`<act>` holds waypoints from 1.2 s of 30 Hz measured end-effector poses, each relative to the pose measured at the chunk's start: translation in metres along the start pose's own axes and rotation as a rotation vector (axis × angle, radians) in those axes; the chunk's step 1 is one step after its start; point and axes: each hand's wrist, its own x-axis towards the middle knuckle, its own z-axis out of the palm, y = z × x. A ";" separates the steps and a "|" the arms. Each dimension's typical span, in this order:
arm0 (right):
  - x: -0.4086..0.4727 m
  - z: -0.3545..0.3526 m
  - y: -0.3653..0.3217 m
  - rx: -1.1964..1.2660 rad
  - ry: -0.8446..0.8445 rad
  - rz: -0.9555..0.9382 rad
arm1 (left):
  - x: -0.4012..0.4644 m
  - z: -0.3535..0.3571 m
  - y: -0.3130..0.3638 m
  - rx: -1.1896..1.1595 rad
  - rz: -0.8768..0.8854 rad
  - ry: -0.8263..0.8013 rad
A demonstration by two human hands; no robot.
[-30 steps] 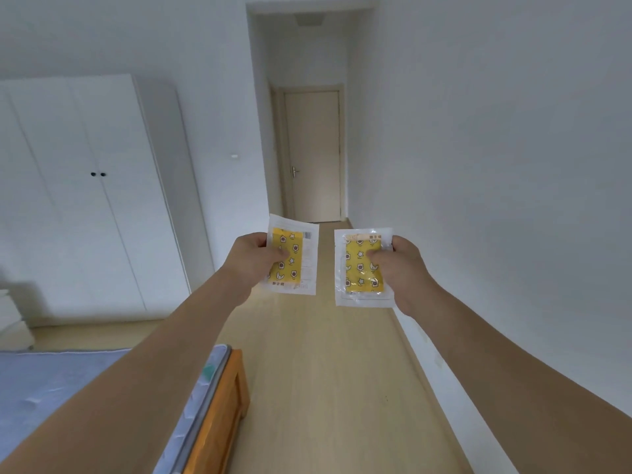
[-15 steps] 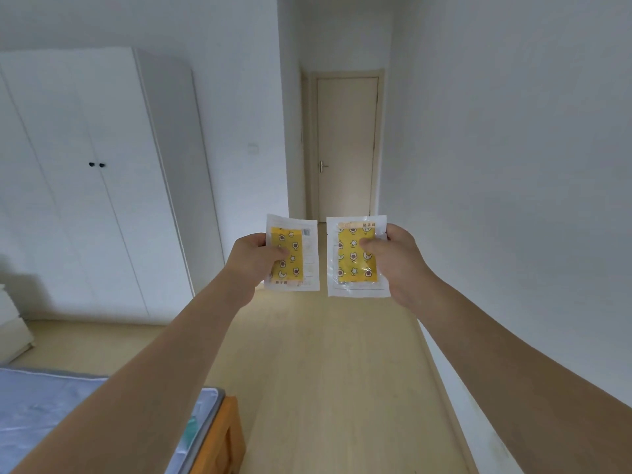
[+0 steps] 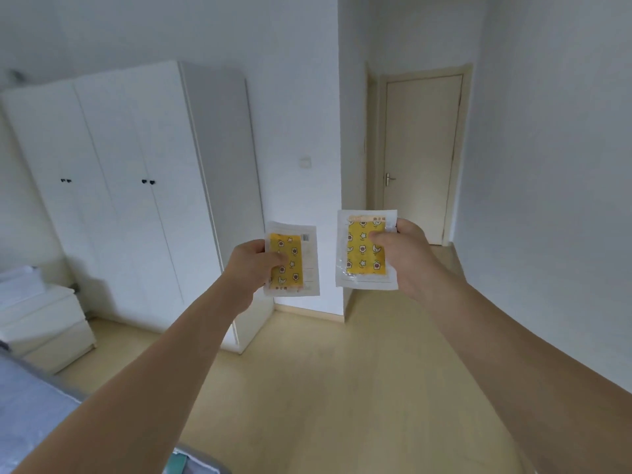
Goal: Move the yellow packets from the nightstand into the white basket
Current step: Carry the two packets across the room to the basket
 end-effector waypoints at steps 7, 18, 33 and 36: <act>0.146 0.102 0.039 -0.009 -0.206 0.016 | 0.140 -0.039 -0.043 -0.012 -0.051 0.144; 0.378 0.335 0.082 -0.017 -0.426 0.010 | 0.388 -0.186 -0.084 -0.052 -0.033 0.384; 0.624 0.699 0.170 0.041 -0.734 0.075 | 0.662 -0.415 -0.170 -0.018 -0.124 0.706; 0.666 0.781 0.172 0.059 -0.807 0.078 | 0.709 -0.478 -0.174 -0.005 -0.141 0.810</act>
